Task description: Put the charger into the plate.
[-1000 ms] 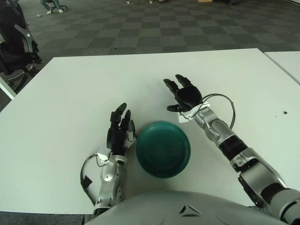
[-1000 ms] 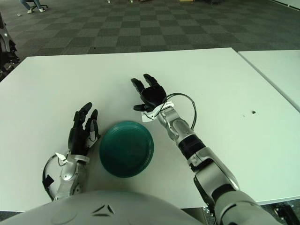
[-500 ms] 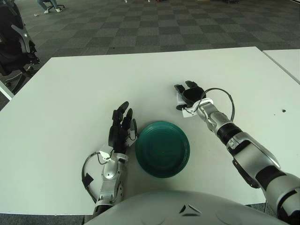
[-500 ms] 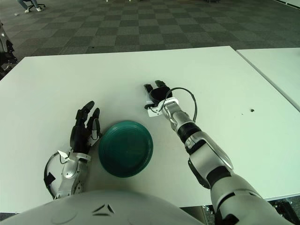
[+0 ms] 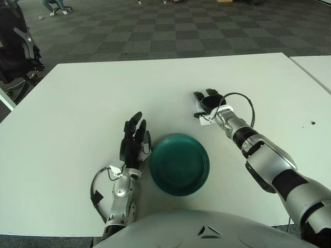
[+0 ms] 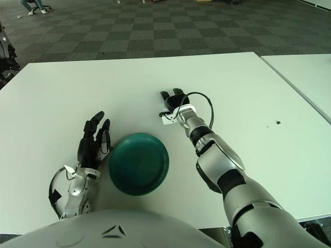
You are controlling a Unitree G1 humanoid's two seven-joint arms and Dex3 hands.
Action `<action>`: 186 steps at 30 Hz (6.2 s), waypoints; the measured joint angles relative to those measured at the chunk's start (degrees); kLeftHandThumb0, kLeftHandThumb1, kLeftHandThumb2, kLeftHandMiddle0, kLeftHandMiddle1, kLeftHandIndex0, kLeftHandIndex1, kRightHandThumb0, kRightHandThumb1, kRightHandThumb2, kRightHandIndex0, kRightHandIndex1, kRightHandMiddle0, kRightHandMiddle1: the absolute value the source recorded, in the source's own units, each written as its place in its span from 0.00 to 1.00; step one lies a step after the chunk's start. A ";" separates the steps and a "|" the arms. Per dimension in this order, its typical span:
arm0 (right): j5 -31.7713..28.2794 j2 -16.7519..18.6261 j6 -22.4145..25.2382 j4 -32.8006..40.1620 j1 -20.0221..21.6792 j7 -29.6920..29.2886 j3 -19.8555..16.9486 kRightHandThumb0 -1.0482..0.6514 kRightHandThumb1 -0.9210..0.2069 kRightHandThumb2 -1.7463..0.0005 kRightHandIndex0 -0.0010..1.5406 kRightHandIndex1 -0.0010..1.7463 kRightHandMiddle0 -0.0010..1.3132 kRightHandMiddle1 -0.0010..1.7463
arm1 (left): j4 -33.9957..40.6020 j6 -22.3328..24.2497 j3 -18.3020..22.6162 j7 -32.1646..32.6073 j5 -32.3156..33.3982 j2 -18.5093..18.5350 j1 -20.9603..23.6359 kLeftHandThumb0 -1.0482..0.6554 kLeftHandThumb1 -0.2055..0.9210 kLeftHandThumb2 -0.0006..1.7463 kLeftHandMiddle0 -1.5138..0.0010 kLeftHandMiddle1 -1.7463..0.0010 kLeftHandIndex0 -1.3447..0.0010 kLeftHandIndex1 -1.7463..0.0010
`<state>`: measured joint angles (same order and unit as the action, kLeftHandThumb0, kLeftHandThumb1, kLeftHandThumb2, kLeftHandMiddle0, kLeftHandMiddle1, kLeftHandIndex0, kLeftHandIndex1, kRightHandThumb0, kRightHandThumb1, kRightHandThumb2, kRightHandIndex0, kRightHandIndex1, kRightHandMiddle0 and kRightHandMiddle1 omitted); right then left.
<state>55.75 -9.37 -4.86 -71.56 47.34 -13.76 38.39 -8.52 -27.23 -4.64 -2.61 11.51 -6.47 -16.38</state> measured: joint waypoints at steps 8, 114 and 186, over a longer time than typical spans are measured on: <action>-1.68 1.24 0.97 -2.39 1.66 2.63 0.53 0.08 0.00 0.61 0.07 0.02 0.01 0.01 | 0.58 0.11 -0.06 0.06 -0.13 0.00 -0.07 0.22 1.00 0.49 0.79 1.00 1.00 0.57; -29.79 -17.95 -25.31 80.32 -27.11 34.01 -3.32 0.36 0.39 0.37 0.70 1.00 0.37 1.00 | 5.99 1.31 -2.26 2.05 -0.52 -0.42 -5.29 0.18 1.00 0.49 0.78 1.00 1.00 0.53; 13.64 -21.42 -43.11 76.83 -27.93 7.35 0.61 0.04 0.00 0.50 0.17 0.09 0.01 0.43 | 7.99 4.73 -3.15 6.53 -3.08 -0.34 -4.94 0.22 1.00 0.54 0.78 1.00 1.00 0.55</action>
<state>69.39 -30.80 -47.97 5.27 19.41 -6.41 39.00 -0.53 -22.49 -7.80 3.92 8.43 -6.80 -21.31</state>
